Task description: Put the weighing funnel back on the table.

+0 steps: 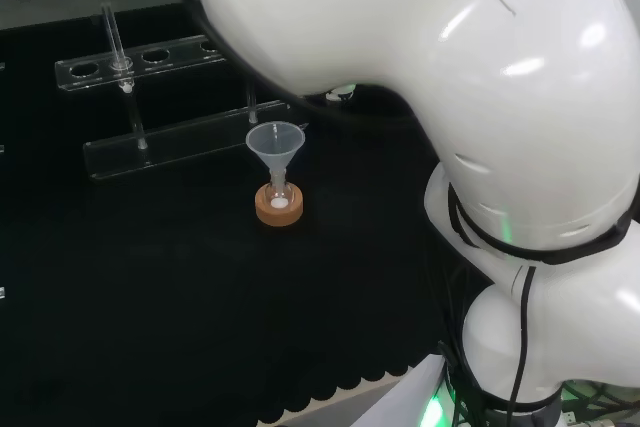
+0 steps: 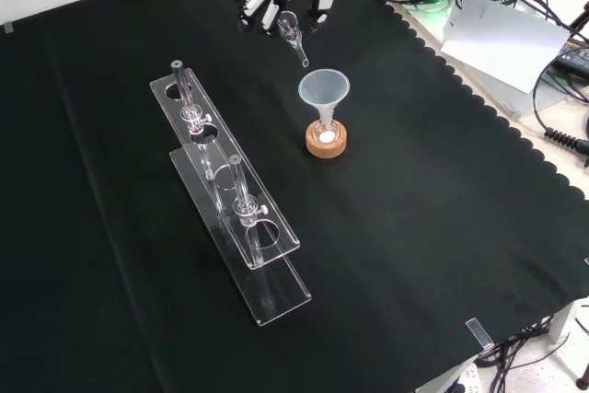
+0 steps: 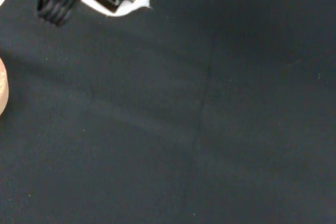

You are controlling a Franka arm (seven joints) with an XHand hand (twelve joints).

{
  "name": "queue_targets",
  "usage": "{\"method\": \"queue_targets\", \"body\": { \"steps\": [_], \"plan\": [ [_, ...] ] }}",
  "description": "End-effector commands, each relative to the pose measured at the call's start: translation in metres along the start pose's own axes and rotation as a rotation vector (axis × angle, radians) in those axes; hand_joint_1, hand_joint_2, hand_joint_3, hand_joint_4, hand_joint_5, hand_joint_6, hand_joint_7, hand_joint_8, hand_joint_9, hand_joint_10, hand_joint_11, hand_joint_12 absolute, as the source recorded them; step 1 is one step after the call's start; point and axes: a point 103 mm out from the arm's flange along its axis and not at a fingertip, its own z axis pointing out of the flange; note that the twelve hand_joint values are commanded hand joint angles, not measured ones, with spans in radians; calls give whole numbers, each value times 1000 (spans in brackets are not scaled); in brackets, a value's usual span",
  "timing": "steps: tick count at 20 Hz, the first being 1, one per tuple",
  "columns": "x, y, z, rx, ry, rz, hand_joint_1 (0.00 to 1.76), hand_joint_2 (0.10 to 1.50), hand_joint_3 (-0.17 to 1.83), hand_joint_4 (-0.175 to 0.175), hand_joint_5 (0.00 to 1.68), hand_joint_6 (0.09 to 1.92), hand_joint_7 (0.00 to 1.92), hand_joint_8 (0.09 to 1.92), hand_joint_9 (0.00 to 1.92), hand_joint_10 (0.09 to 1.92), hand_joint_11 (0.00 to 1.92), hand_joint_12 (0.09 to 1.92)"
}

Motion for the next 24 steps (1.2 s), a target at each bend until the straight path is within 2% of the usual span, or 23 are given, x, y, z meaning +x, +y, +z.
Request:
{"method": "queue_targets", "body": {
  "steps": [1, 7, 9, 24],
  "plan": [
    [-9, 6, 7, -14, 66, -5, 1097, 623, 822, 175, 1159, 953, 317, 670, 669, 527, 539, 1209],
    [-20, 16, 15, -18, 131, 5, 1097, 623, 822, 175, 1158, 954, 317, 670, 670, 527, 539, 1209],
    [-23, 22, 20, -19, 165, -12, 1097, 623, 822, 175, 1158, 955, 318, 670, 670, 528, 539, 1209],
    [-56, 94, 84, 29, 293, 7, 1096, 625, 822, 175, 1156, 959, 322, 673, 677, 531, 540, 1209]
  ]
}}
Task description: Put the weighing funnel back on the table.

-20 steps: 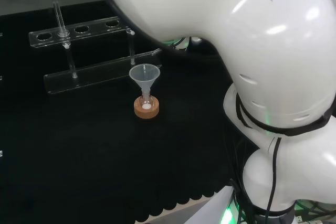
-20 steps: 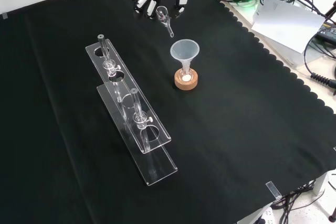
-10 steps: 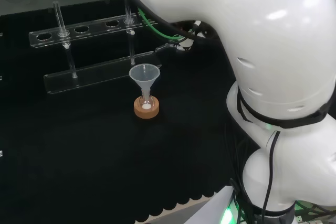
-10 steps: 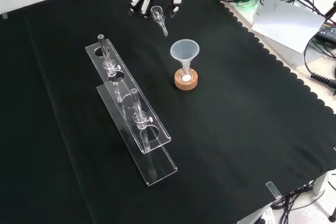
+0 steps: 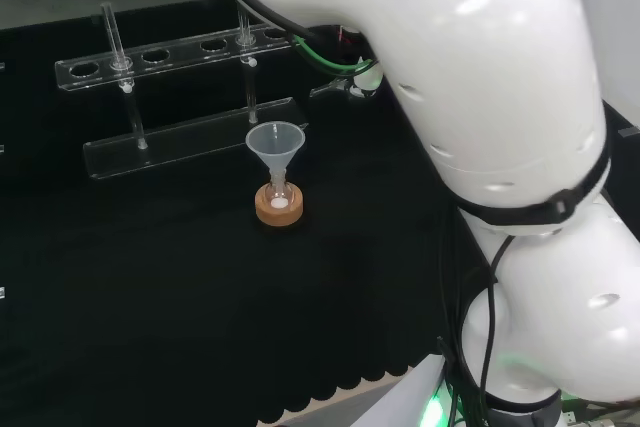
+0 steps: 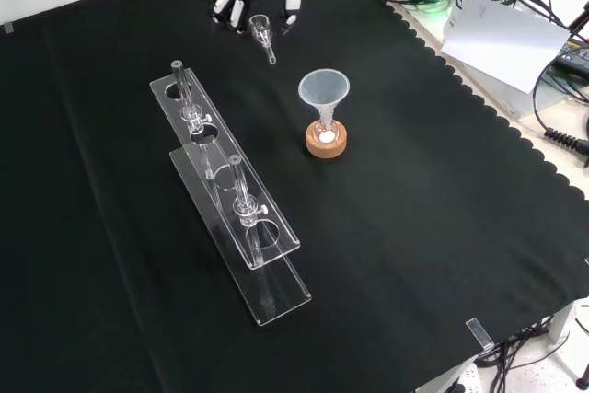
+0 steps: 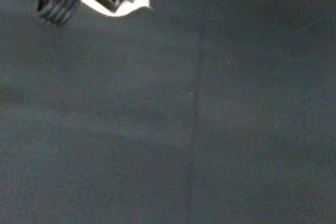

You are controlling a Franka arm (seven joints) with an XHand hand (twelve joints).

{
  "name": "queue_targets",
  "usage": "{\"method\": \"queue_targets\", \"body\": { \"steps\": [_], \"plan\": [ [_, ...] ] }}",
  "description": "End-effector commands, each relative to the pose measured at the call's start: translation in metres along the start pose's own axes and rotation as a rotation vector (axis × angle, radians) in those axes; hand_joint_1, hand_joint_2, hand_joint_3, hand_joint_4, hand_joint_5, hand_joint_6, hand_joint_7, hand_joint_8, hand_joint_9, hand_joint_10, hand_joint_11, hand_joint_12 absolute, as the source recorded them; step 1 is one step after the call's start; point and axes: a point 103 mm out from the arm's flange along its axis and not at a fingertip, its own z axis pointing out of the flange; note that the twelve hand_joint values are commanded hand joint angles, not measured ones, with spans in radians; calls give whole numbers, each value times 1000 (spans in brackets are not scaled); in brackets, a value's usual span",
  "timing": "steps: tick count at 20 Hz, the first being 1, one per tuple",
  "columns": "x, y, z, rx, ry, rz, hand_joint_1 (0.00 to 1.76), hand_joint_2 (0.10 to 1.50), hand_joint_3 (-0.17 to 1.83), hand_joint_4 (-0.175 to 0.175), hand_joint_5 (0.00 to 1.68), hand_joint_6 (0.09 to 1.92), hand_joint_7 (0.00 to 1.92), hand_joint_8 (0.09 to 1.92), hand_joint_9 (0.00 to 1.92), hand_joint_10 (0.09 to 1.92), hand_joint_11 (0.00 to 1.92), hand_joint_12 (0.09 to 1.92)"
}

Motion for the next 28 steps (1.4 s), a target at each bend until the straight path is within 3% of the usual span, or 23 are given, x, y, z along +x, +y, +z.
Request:
{"method": "queue_targets", "body": {
  "steps": [1, 11, 19, 24, 28],
  "plan": [
    [-15, 57, 36, 16, 86, -30, 1096, 625, 822, 175, 1155, 959, 323, 673, 677, 531, 540, 1209],
    [-32, 91, 72, 64, 125, -42, 1095, 626, 821, 175, 1153, 962, 325, 674, 680, 532, 542, 1210],
    [-33, 103, 96, 84, 135, -42, 1094, 628, 820, 175, 1152, 965, 325, 675, 681, 533, 542, 1210],
    [-34, 105, 102, 94, 129, -15, 1094, 628, 820, 175, 1151, 966, 327, 676, 683, 534, 543, 1211],
    [-32, 111, 114, 78, 134, -16, 1094, 629, 819, 175, 1150, 967, 328, 677, 685, 534, 544, 1211]
  ]
}}
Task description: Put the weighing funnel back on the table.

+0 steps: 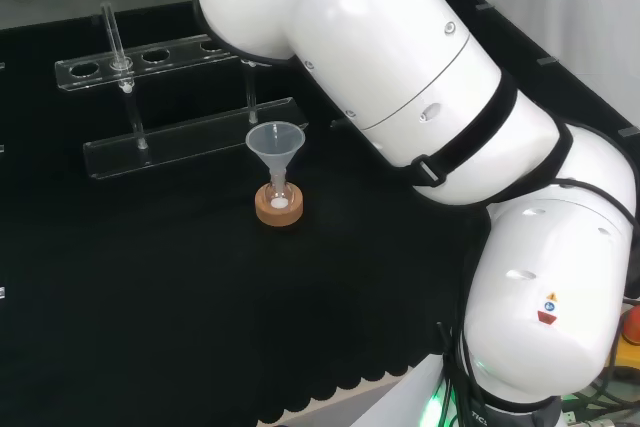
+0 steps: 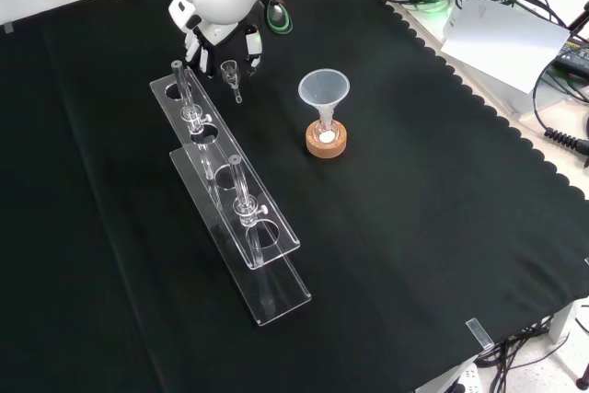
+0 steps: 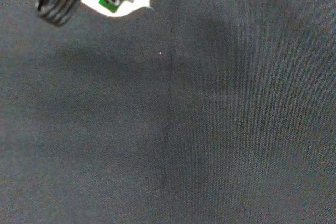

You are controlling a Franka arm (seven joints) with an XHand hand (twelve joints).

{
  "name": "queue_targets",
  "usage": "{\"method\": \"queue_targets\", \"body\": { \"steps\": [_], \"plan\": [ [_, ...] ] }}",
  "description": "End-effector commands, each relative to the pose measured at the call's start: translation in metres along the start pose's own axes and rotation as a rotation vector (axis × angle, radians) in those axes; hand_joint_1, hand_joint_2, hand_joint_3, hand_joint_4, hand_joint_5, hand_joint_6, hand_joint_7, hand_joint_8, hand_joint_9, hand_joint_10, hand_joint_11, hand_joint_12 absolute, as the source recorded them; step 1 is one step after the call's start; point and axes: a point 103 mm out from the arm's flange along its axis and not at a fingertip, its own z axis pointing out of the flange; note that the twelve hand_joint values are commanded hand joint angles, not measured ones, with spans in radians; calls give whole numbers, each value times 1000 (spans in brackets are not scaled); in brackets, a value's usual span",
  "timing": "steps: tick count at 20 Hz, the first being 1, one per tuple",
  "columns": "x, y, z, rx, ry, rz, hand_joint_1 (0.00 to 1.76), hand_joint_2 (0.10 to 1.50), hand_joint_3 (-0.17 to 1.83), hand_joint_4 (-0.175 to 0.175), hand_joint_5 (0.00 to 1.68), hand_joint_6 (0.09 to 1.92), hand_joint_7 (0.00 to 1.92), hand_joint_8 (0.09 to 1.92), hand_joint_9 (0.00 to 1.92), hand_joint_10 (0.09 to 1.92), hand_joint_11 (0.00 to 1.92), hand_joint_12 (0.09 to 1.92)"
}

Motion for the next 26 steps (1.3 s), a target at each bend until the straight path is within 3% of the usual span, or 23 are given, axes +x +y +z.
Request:
{"method": "queue_targets", "body": {
  "steps": [1, 13, 26],
  "plan": [
    [-2, 9, 13, -18, 8, 5, 1094, 629, 819, 175, 1150, 967, 329, 678, 686, 535, 545, 1211],
    [-10, 16, 23, -32, 5, 46, 1094, 630, 817, 175, 1149, 967, 336, 682, 692, 536, 554, 1210],
    [-1, 27, 27, -28, -6, 31, 1095, 631, 813, 175, 1150, 963, 337, 686, 698, 537, 584, 1202]
  ]
}}
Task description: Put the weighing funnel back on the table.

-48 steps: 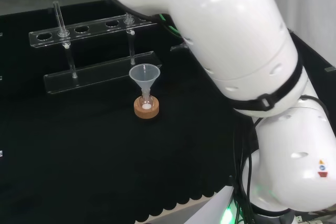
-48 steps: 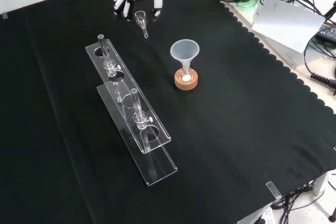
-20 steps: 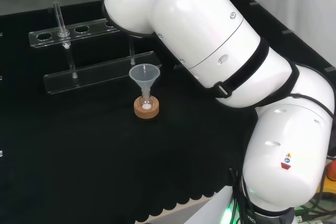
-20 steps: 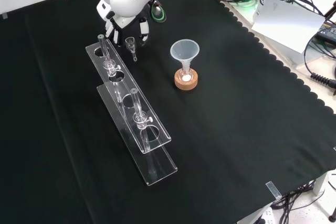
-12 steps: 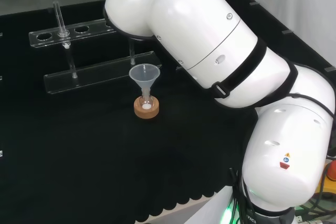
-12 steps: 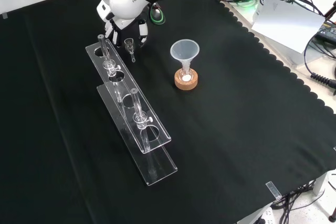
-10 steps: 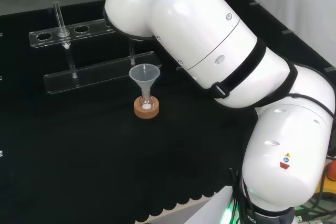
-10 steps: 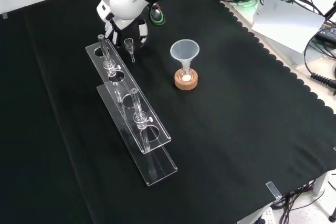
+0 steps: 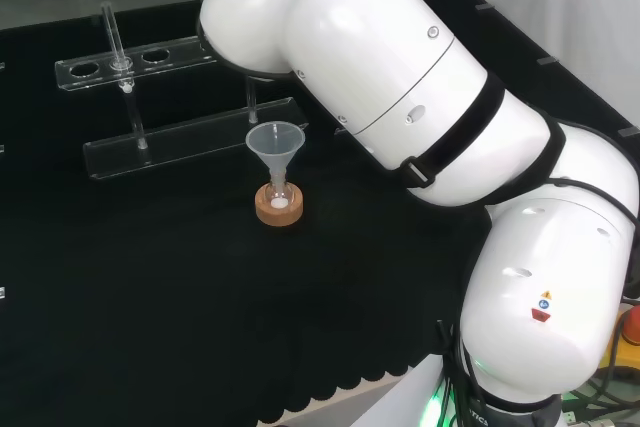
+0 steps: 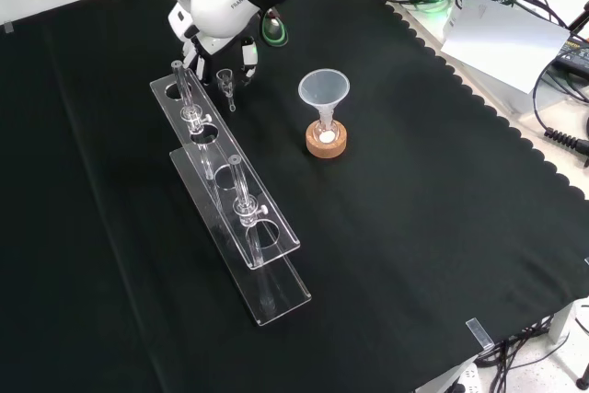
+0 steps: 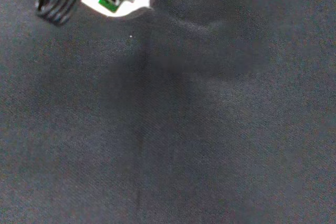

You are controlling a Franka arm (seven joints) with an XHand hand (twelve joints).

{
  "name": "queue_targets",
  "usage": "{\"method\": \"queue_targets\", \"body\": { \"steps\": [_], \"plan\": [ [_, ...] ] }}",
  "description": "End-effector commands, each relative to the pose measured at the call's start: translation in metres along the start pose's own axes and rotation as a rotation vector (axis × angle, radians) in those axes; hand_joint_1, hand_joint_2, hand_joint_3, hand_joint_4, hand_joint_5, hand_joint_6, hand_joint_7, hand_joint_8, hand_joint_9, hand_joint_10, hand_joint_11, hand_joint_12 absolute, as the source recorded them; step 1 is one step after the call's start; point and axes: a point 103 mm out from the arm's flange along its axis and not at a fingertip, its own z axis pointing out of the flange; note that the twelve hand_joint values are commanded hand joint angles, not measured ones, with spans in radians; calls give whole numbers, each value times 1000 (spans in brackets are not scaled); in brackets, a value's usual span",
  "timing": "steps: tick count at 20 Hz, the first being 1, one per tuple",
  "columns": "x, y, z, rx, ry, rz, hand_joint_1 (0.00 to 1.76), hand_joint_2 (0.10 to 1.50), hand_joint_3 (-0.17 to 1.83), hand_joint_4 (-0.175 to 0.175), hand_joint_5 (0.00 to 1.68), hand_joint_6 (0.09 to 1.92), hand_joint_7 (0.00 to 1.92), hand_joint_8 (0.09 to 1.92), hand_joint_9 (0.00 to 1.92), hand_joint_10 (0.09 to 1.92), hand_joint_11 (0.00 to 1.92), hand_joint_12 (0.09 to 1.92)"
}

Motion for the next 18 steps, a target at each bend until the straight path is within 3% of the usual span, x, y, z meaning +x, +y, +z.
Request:
{"method": "queue_targets", "body": {
  "steps": [1, 10, 14, 16, 18],
  "plan": [
    [7, 6, 2, 1, -7, -9, 1095, 631, 813, 175, 1151, 963, 337, 686, 698, 537, 585, 1201],
    [7, 10, 3, 7, 18, -19, 1092, 638, 799, 175, 1149, 957, 337, 689, 698, 536, 592, 1190],
    [13, 10, 3, 6, -2, -26, 1063, 785, 538, 175, 1104, 916, 293, 707, 658, 556, 556, 1204],
    [15, 10, 4, 20, -12, -29, 952, 764, 482, 85, 972, 872, 237, 716, 601, 590, 495, 1237],
    [18, 9, 3, 30, -24, -32, 895, 722, 510, 21, 785, 840, 151, 718, 495, 638, 398, 1276]
  ]
}}
